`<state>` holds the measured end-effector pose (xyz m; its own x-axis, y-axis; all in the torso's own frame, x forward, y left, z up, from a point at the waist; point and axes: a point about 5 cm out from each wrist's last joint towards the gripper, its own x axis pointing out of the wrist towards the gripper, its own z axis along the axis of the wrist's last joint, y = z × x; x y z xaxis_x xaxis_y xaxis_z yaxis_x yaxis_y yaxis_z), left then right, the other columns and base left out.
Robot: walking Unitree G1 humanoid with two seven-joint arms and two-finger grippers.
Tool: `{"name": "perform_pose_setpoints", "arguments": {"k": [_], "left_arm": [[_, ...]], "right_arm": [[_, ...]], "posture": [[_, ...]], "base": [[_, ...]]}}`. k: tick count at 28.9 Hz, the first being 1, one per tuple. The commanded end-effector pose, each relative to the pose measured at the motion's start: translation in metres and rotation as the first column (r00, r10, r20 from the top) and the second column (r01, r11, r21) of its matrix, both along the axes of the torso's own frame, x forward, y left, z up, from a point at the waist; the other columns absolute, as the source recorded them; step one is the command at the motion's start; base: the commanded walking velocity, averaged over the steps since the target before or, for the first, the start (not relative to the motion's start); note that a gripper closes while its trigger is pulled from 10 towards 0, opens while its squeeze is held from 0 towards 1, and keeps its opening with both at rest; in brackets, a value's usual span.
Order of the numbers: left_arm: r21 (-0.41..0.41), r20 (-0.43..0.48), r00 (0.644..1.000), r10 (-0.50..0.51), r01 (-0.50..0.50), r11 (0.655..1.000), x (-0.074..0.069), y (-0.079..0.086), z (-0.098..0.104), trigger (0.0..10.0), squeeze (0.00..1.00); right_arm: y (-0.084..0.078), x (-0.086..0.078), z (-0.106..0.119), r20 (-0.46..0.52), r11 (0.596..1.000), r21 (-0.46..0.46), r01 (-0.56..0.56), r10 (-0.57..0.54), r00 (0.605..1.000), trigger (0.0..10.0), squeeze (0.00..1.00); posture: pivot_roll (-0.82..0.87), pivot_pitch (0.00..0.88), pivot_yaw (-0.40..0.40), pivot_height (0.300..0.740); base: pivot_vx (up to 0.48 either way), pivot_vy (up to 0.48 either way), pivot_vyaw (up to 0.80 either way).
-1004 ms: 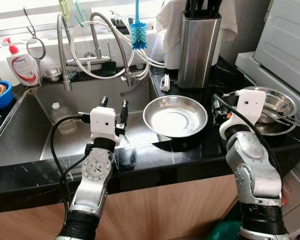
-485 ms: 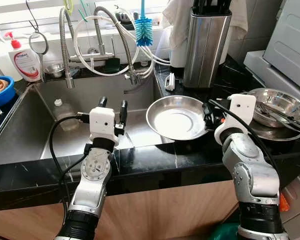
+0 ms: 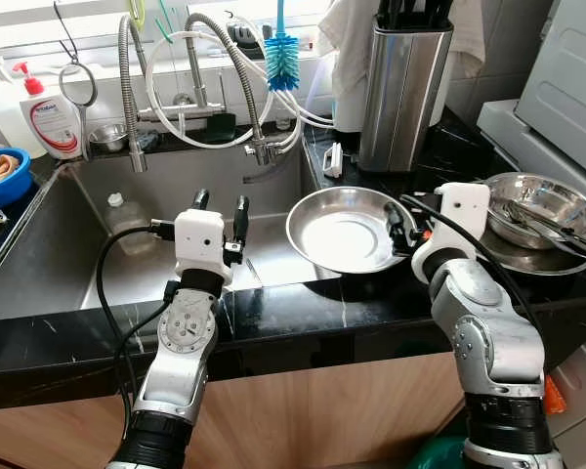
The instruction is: Kitchen organization
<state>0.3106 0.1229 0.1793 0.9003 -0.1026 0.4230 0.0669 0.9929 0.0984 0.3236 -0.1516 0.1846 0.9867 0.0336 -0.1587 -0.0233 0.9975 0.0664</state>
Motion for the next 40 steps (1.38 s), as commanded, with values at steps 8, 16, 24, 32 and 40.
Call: {"name": "perform_pose_setpoints", "arguments": {"k": [8, 16, 24, 32, 40], "left_arm": [[0.012, 0.001, 1.0, 0.01, -0.01, 1.0, 0.001, 0.003, 0.001, 10.0, 0.0], [0.02, 0.005, 1.0, 0.002, -0.003, 1.0, 0.001, 0.002, 0.001, 10.0, 0.0], [0.051, 0.01, 1.0, -0.013, 0.012, 0.999, -0.001, -0.002, 0.001, 10.0, 0.0], [0.055, 0.007, 1.0, -0.011, 0.01, 0.998, -0.001, -0.001, 0.001, 10.0, 0.0], [0.058, 0.007, 1.0, -0.01, 0.009, 0.998, 0.0, 0.0, 0.001, 10.0, 0.0]], "right_arm": [[0.003, 0.0, 0.008, 0.009, 1.0, 0.007, 0.001, -0.001, 1.0, 10.0, 0.0], [0.0, 0.001, 0.006, -0.003, 0.999, 0.021, 0.036, -0.036, 0.999, 10.0, 0.0], [0.002, 0.0, -0.001, -0.054, 0.997, 0.071, 0.04, -0.037, 0.998, 10.0, 0.0], [0.003, -0.001, -0.009, -0.106, 0.992, 0.116, 0.048, -0.036, 0.994, 10.0, 0.0], [0.003, -0.001, -0.014, -0.128, 0.989, 0.137, 0.056, -0.039, 0.991, 2.5, 0.0]], "posture": [[-0.16, 0.0, 0.061, 0.74], [-0.15, 0.0, 0.061, 0.74], [-0.16, 0.0, 0.063, 0.74], [-0.15, 0.0, 0.063, 0.74], [-0.15, 0.0, 0.065, 0.74]], "base": [[0.0, 0.0, 0.0], [0.0, 0.0, 0.0], [0.0, 0.0, 0.0], [0.0, 0.0, 0.0], [0.0, 0.0, 0.0]]}}
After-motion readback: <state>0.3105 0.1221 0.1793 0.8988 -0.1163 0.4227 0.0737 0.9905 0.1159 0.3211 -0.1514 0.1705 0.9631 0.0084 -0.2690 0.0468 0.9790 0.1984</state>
